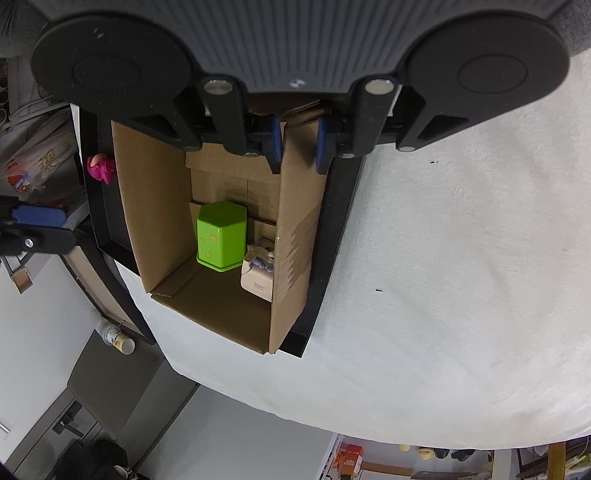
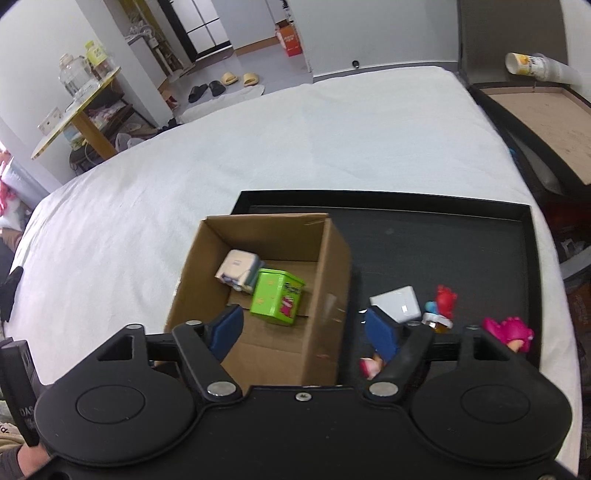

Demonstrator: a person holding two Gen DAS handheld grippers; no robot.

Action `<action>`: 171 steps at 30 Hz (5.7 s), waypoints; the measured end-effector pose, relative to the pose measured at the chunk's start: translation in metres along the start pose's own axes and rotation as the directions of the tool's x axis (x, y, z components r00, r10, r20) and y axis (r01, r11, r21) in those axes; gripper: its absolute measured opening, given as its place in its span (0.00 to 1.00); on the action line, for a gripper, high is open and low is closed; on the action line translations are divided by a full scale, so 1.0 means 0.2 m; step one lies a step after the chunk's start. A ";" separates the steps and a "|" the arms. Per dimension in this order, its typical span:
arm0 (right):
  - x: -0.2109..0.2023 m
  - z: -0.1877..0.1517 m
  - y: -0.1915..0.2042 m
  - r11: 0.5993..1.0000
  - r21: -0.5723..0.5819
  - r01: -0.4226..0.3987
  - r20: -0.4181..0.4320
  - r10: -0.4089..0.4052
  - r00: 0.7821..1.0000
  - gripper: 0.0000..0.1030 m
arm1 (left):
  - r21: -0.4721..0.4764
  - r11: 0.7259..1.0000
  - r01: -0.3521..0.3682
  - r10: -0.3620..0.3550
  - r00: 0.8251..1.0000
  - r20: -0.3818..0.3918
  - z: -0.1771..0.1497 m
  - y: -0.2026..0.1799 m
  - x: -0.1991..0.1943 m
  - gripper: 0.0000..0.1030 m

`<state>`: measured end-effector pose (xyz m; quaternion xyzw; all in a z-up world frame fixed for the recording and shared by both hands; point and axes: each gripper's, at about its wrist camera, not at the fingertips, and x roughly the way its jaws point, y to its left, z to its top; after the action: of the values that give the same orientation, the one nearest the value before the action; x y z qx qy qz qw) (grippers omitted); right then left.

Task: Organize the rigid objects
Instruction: 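Withdraw the right gripper from the box toward the pink dinosaur figure, then close the right gripper on the pink dinosaur figure, then carry the pink dinosaur into the box and open the right gripper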

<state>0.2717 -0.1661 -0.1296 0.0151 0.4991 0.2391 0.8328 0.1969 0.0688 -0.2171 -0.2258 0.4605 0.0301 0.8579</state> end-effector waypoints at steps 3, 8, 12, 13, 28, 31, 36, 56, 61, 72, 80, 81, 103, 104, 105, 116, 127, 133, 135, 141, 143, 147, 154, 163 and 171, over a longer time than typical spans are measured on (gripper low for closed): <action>-0.02 -0.02 -0.07 1.000 0.026 -0.002 0.001 0.002 1.000 0.72 | 0.005 1.000 -0.012 0.012 1.000 0.000 0.00 -0.01 0.00 0.17; -0.05 -0.07 -0.19 0.997 0.078 -0.003 0.002 0.003 1.000 0.75 | 0.013 0.999 -0.038 0.038 0.999 0.000 0.00 -0.03 0.00 0.17; -0.06 -0.12 -0.28 0.994 0.105 -0.007 0.011 0.006 1.000 0.78 | 0.024 0.998 -0.057 0.057 0.998 0.004 -0.01 -0.04 -0.01 0.17; -0.07 -0.13 -0.29 0.994 0.109 -0.006 0.011 0.004 1.000 0.78 | 0.026 0.998 -0.062 0.062 0.998 0.005 -0.01 -0.05 -0.02 0.17; -0.10 -0.24 -0.55 0.984 0.171 0.059 0.064 -0.071 0.995 0.79 | 0.043 0.993 -0.108 0.107 0.994 0.011 -0.02 -0.09 -0.04 0.12; -0.08 -0.26 -0.61 0.978 0.199 0.069 0.067 -0.084 0.994 0.79 | 0.046 0.992 -0.114 0.113 0.993 0.014 -0.02 -0.10 -0.05 0.12; -0.05 -0.29 -0.69 0.966 0.246 0.074 0.076 -0.096 0.992 0.79 | 0.060 0.991 -0.119 0.119 0.993 0.006 -0.02 -0.11 -0.04 0.12; 0.07 -0.27 -0.95 0.905 0.423 0.044 0.076 -0.083 0.994 0.78 | 0.055 0.992 -0.118 0.117 0.993 0.018 -0.03 -0.10 -0.02 0.12; 0.13 -0.25 -0.99 0.896 0.442 0.031 0.058 -0.063 0.996 0.78 | 0.068 0.989 -0.132 0.131 0.991 0.014 -0.02 -0.11 -0.01 0.12; 0.26 -0.17 -0.89 0.956 0.249 0.157 -0.006 -0.160 0.987 0.77 | 0.047 0.990 -0.131 0.131 0.991 0.005 -0.01 -0.10 0.01 0.13; 0.34 -0.16 -0.87 0.962 0.156 0.226 -0.055 -0.220 0.974 0.77 | 0.058 0.988 -0.141 0.140 0.990 0.007 -0.01 -0.12 0.02 0.13; 0.35 -0.17 -0.86 0.962 0.143 0.233 -0.067 -0.226 0.972 0.77 | 0.057 0.989 -0.139 0.139 0.990 0.007 -0.02 -0.11 0.02 0.13; 0.28 -0.21 -0.69 0.973 0.051 0.224 -0.048 -0.222 0.974 0.62 | 0.053 0.991 -0.127 0.126 0.992 0.011 -0.02 -0.09 0.01 0.13; 0.26 -0.21 -0.67 0.973 0.047 0.227 -0.041 -0.226 0.973 0.62 | 0.059 0.990 -0.125 0.124 0.992 0.014 -0.02 -0.09 0.01 0.13; 0.25 -0.20 -0.66 0.973 0.048 0.225 -0.039 -0.223 0.974 0.62 | 0.063 0.990 -0.123 0.122 0.992 0.016 -0.02 -0.10 0.01 0.13; 0.15 -0.11 -0.44 0.977 -0.022 0.212 0.003 -0.212 0.977 0.62 | 0.055 0.995 -0.088 0.088 0.996 0.010 -0.02 -0.06 -0.01 0.14; 0.12 0.05 -0.14 0.982 -0.097 0.159 0.029 -0.157 0.987 0.62 | 0.047 0.997 -0.058 0.058 0.998 0.008 -0.02 -0.03 0.00 0.15; 0.17 0.10 0.01 0.980 -0.136 0.147 0.029 -0.144 0.989 0.62 | 0.041 0.998 -0.037 0.037 0.999 0.008 -0.02 -0.02 0.00 0.15; 0.20 0.11 0.04 0.979 -0.145 0.142 0.027 -0.139 0.990 0.62 | 0.040 0.999 -0.031 0.031 1.000 0.007 -0.02 -0.01 0.00 0.15; 0.28 0.16 0.14 0.977 -0.168 0.132 0.026 -0.129 0.991 0.62 | 0.029 0.999 -0.013 0.013 1.000 0.009 -0.02 0.00 -0.01 0.15; 0.31 0.18 0.17 0.975 -0.178 0.133 0.025 -0.131 0.991 0.62 | 0.029 1.000 -0.009 0.008 1.000 0.008 -0.02 0.01 -0.01 0.15; 0.37 0.21 0.23 0.974 -0.185 0.128 0.016 -0.128 0.992 0.62 | 0.028 1.000 -0.002 0.002 1.000 0.007 -0.02 0.02 -0.01 0.15; 0.42 0.25 0.27 0.978 -0.156 0.137 0.031 -0.134 0.990 0.64 | 0.024 1.000 0.008 -0.008 1.000 0.010 -0.03 0.04 0.00 0.16; 0.33 0.23 0.21 0.982 -0.130 0.137 0.041 -0.133 0.990 0.64 | 0.016 1.000 0.012 -0.012 1.000 0.010 -0.03 0.04 -0.01 0.16; 0.17 0.19 0.13 0.987 -0.117 0.112 0.046 -0.107 0.993 0.67 | 0.021 1.000 -0.002 0.002 1.000 0.009 -0.02 0.03 -0.01 0.16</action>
<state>0.3078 -0.1211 -0.1320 -0.0572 0.4673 0.2221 0.8538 0.1917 0.0719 -0.2198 -0.2162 0.4574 0.0270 0.8622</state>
